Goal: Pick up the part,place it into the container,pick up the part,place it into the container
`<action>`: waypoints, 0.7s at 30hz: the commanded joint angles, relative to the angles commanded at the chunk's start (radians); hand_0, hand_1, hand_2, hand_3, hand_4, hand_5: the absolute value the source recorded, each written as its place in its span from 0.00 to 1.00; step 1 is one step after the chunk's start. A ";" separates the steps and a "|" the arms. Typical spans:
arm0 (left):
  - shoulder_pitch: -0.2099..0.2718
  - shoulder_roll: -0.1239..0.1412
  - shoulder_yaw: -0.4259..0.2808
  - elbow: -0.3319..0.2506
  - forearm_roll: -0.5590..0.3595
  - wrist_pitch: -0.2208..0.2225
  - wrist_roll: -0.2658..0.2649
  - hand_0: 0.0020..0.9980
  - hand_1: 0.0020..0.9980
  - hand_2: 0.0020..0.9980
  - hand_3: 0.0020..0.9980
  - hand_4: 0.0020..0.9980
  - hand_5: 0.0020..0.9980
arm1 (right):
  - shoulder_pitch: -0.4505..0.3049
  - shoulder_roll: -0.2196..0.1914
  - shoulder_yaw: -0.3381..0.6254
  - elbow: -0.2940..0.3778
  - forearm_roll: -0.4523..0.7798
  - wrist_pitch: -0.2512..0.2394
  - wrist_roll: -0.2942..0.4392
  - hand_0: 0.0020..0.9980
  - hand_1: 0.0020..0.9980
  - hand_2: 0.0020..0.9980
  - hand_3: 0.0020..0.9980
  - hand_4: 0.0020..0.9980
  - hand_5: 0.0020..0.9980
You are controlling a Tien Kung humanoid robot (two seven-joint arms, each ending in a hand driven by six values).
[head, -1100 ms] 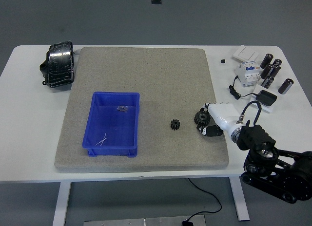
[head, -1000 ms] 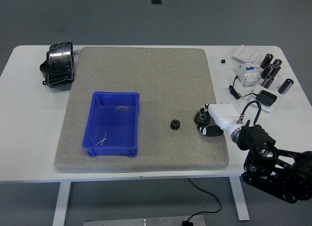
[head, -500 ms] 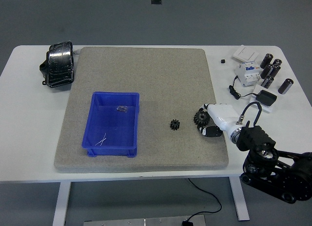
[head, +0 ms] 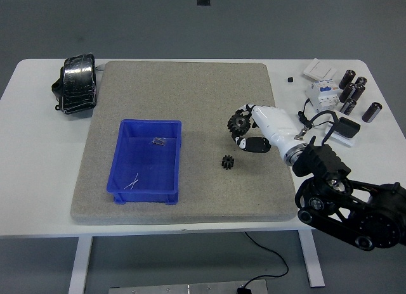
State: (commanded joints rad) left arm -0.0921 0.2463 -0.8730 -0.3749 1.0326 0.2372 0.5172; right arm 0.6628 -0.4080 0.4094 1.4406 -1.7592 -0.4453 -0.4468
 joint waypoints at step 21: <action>-0.008 0.005 -0.020 -0.002 0.034 -0.011 0.015 0.66 0.64 0.58 0.55 0.66 0.63 | 0.127 0.140 -0.173 0.020 0.239 -0.041 0.161 0.55 0.57 0.59 0.67 0.55 0.04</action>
State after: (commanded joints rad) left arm -0.0998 0.2511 -0.8931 -0.3769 1.0662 0.2265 0.5319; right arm 0.7900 -0.2681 0.2367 1.4603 -1.5200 -0.4860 -0.2859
